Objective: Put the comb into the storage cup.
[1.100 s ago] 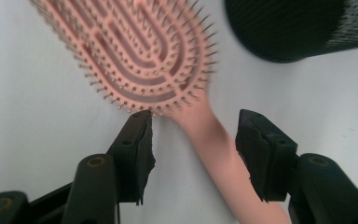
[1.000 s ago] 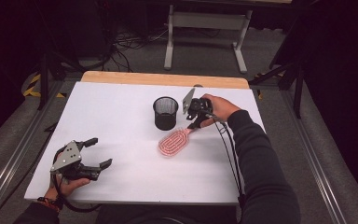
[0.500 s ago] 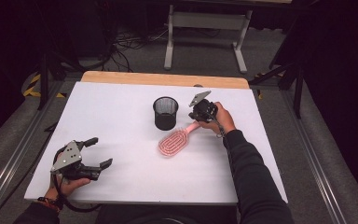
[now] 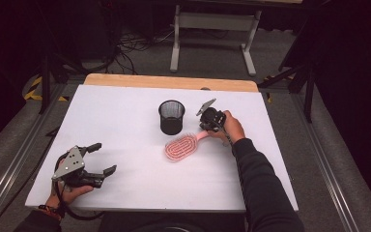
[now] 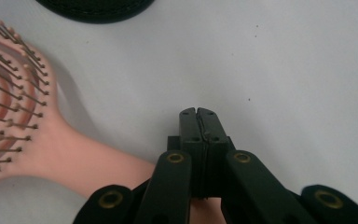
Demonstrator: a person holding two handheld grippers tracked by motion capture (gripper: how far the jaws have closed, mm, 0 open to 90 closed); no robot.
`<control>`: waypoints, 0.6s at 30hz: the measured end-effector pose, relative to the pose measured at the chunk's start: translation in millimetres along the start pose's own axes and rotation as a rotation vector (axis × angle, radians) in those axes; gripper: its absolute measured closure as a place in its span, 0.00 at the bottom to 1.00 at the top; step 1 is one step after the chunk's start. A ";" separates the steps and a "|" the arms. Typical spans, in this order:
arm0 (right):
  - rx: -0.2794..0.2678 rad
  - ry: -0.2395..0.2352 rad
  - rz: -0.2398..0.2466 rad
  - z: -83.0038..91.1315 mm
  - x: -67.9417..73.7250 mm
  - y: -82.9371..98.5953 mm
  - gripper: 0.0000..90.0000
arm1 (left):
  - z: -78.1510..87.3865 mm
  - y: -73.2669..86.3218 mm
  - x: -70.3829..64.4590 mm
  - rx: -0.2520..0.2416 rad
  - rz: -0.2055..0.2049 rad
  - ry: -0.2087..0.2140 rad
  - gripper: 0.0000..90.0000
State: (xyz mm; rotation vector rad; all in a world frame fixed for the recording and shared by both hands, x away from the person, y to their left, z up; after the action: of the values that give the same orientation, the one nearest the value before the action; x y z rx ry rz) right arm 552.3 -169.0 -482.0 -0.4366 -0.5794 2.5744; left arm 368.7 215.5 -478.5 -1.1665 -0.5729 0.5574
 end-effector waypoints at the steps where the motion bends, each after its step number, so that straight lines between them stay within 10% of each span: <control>1: -0.005 0.001 -0.005 0.9 0.5 1.7 1.00 | -0.1 0.0 -0.3 0.001 -0.003 0.001 0.11; 18: -0.089 0.018 -0.138 14.7 15.0 29.5 1.00 | 1.1 -0.3 -2.6 0.007 -0.023 -0.027 0.13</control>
State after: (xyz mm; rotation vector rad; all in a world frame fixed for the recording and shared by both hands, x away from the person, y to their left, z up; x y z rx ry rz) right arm 523.0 -190.0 -486.1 -0.4339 -0.6944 2.4186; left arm 366.1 214.4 -478.3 -1.1458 -0.6067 0.5557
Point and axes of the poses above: each handheld gripper's, and its own axes: z roughly backward along the jaws, y roughly out of its underside, x roughly to its left, the point moved 5 cm from there along -z, roughly forward along the jaws, and after that the axes turned 4 degrees about -y, right-handed, at the moved point
